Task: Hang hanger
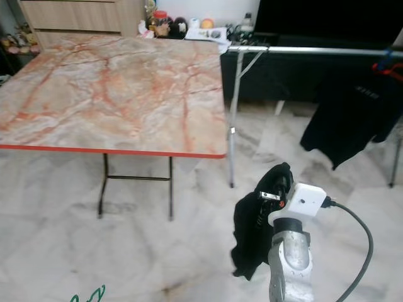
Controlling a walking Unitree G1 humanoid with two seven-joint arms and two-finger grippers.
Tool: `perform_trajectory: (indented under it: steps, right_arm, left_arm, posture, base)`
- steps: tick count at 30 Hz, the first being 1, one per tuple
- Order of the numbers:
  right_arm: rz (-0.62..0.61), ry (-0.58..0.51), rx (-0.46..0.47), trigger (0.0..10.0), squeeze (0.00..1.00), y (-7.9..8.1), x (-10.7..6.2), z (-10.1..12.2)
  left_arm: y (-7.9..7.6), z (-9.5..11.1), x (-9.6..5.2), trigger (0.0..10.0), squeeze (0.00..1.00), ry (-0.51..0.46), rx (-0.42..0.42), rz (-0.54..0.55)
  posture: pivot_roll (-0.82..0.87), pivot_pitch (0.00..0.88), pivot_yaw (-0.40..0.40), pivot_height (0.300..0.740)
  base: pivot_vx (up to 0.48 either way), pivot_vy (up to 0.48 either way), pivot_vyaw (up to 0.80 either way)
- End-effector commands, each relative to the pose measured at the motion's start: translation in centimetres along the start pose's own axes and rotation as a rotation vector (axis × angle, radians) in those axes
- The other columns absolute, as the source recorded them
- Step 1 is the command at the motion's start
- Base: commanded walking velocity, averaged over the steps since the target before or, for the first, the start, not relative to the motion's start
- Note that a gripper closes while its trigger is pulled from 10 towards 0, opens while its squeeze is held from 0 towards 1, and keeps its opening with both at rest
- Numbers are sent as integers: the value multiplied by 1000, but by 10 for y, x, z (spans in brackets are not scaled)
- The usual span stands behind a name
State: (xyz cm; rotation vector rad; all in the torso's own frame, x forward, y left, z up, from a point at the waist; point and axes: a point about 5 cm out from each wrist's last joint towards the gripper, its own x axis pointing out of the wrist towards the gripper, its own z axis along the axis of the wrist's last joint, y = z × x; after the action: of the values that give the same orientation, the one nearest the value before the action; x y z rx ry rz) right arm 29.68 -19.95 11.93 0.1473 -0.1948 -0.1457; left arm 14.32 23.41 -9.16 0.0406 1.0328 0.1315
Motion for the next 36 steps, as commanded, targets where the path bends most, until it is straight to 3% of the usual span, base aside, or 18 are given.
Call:
perform_trajectory:
  steps: [1,9,36]
  right_arm:
    - [-10,-32,3,10000,0,-3,1,7]
    - [-6,-31,4,10000,0,-2,1,6]
    - [25,-46,-11,10000,0,4,5,9]
  left_arm:
    - [2,-7,-1,10000,0,27,7,5]
    - [2,-6,-1,10000,0,23,17,11]
    - [4,-4,-2,10000,0,-16,-5,17]
  posture:
    - [-28,110,-11,740]
    - [-29,116,-10,740]
    - [-25,91,-8,740]
  base:
    - [0,472,0]
    - [0,402,0]
    - [23,0,0]
